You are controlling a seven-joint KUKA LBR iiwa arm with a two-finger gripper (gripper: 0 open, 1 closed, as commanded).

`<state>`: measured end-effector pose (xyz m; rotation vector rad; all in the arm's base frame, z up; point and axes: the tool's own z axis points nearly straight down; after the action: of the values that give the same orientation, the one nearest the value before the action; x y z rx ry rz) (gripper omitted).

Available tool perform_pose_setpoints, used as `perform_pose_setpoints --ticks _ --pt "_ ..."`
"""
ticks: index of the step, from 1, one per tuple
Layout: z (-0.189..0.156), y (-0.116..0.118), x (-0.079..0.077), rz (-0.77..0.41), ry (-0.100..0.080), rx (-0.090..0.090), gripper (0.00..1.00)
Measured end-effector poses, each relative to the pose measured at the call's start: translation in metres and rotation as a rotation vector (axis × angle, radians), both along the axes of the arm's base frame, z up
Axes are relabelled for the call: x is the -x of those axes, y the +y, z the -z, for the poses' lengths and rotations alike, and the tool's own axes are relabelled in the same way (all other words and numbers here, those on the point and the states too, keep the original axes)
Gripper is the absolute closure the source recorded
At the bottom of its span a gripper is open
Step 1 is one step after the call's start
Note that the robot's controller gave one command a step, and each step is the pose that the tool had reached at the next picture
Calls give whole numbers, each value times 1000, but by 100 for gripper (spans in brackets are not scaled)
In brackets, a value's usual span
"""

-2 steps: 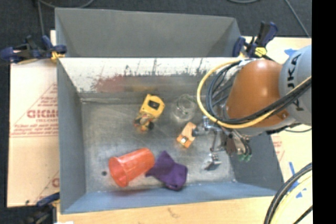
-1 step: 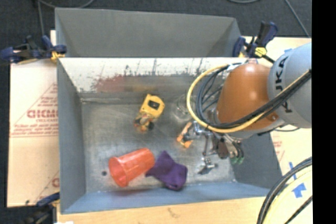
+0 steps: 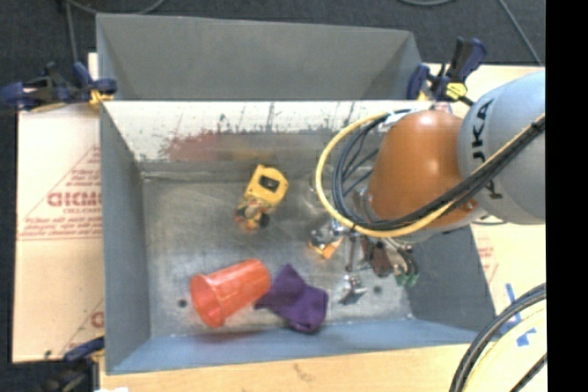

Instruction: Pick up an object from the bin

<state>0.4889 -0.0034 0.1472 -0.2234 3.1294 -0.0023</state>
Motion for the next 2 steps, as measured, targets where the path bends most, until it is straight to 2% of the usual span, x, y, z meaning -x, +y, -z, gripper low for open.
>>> perform_pose_setpoints --ticks 1,2 --pt "15 27 9 -64 2 0 0" --pt "23 46 9 -157 4 0 0"
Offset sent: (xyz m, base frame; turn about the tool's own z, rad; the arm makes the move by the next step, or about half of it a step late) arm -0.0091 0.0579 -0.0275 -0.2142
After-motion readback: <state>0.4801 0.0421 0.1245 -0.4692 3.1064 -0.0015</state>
